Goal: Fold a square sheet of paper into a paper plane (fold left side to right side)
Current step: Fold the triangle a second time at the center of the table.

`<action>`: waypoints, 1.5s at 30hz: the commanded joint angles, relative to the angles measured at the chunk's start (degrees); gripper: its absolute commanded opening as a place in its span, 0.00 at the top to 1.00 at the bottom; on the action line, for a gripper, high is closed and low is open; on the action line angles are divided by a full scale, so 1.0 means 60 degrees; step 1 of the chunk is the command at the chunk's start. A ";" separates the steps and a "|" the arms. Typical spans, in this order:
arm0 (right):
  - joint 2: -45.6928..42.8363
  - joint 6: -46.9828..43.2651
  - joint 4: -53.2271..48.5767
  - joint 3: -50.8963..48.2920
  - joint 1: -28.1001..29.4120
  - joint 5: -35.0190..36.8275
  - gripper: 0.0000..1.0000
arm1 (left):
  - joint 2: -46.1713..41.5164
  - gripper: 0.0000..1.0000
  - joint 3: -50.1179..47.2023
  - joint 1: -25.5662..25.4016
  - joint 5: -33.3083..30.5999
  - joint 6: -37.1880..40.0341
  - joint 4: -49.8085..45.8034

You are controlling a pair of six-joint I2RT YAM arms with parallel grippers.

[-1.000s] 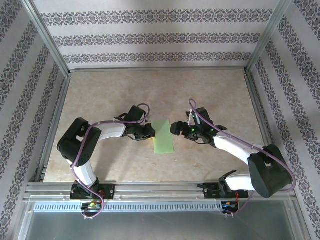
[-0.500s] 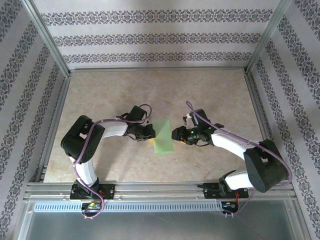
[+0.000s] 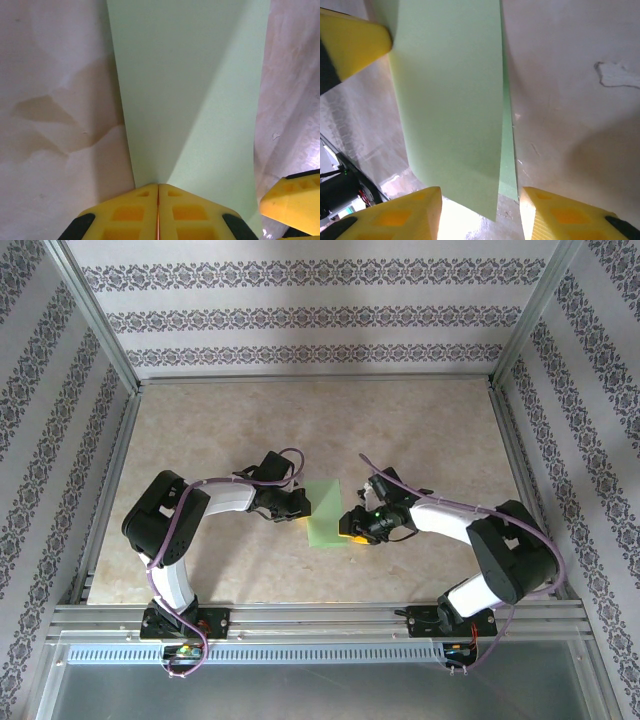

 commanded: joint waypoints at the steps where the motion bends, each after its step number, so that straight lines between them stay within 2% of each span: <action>1: 0.0205 0.0176 0.0321 0.0009 0.0156 -0.0240 0.55 | 0.0215 0.91 -0.0020 -0.0108 -0.0132 0.0183 -0.0552; 16: 0.0916 0.1219 0.2320 -0.0200 0.0084 -0.0714 0.61 | 0.0182 0.91 -0.0024 -0.0103 -0.0061 0.0227 -0.0553; 30: 0.1441 0.1483 0.3205 0.0155 -0.0312 -0.0535 0.62 | 0.0080 0.91 -0.0031 -0.0103 0.0012 0.0315 -0.0509; 45: 0.2093 0.1228 0.3317 0.0933 -0.0795 -0.0516 0.66 | -0.0017 0.91 -0.0083 -0.0109 0.0042 0.0358 -0.0369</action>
